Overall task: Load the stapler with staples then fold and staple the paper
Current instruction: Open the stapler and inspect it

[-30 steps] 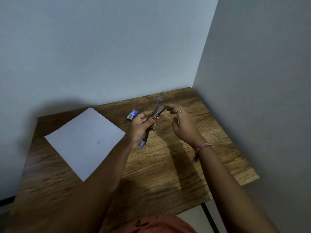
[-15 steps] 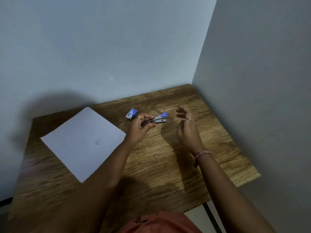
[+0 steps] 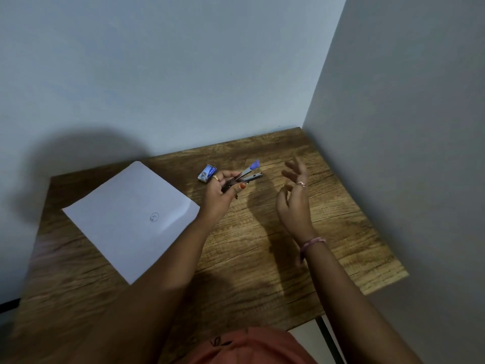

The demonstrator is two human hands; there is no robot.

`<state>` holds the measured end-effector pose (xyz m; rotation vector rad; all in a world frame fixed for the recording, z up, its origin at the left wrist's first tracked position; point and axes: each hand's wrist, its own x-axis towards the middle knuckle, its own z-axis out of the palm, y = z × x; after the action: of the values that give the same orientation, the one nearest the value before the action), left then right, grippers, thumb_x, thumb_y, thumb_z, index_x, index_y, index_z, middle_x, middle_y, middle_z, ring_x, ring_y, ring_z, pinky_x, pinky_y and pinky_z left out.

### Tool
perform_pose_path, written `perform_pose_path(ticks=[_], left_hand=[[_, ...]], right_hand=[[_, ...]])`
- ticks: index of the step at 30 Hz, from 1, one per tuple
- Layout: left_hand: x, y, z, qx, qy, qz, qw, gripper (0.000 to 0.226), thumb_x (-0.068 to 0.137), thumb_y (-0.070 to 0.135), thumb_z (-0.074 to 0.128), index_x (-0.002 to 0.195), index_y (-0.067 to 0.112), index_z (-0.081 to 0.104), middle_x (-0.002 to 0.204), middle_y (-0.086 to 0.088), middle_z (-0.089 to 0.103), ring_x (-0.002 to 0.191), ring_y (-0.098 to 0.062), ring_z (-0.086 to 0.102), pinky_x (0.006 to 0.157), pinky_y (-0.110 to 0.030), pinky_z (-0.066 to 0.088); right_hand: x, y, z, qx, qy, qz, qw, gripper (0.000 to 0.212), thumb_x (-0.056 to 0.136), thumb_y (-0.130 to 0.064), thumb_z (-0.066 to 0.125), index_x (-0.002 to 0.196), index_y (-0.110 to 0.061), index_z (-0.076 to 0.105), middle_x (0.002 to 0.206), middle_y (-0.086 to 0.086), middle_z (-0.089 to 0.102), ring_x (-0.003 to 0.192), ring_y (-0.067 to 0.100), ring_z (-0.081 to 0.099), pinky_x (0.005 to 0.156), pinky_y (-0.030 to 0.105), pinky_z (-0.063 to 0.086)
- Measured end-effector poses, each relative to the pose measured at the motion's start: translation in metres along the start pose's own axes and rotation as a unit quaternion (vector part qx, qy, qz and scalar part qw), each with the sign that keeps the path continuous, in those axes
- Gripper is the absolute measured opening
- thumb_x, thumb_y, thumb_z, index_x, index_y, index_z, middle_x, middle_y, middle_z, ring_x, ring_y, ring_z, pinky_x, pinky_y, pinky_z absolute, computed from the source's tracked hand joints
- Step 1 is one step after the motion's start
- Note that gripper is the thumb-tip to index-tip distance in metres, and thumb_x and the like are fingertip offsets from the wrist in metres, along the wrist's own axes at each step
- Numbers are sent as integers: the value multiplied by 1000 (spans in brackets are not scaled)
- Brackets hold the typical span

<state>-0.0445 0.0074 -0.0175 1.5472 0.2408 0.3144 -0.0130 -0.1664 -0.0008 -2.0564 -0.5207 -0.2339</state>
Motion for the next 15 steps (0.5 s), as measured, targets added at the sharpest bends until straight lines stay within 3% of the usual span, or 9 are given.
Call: perform_pose_path(ticks=[4,7,9,11,15], left_hand=[[1,6,4,-44,13,-8,999,26,86,2,65,100,22,57,98,7,69,82,6,66,67,-12,52],[2,9,5,-76,27,-21,996,26,87,3,64,99,25,58,99,5,69,86,3,66,71,-13,51],[3,10,5,-98,30,-33,994,25,87,4,64,99,25,59,100,4,69,87,-1,66,74,-17,53],[2,10,5,-121,27,-44,991,23,87,5,64,99,24,60,98,8,70,88,-1,67,75,-19,53],[0,12,8,-199,41,-77,976,20,89,4,61,101,19,61,96,7,72,83,0,69,67,-15,52]], right_hand=[[5,-3,-1,-69,-89,-24,993,80,73,13,40,142,-27,36,140,7,41,126,24,39,107,48,34],[13,-12,-6,-2,-19,-24,1000,80,77,11,38,143,-33,25,145,10,35,126,16,42,103,33,41],[17,-12,-9,-41,-74,-47,995,80,75,16,37,145,-22,29,146,13,35,129,20,40,106,34,37],[19,-12,-12,-77,-135,-76,985,84,73,19,36,146,-23,30,143,12,42,128,27,41,108,36,33],[22,-24,-13,41,-37,-28,998,88,79,14,35,145,-36,6,143,11,37,118,19,51,91,23,46]])
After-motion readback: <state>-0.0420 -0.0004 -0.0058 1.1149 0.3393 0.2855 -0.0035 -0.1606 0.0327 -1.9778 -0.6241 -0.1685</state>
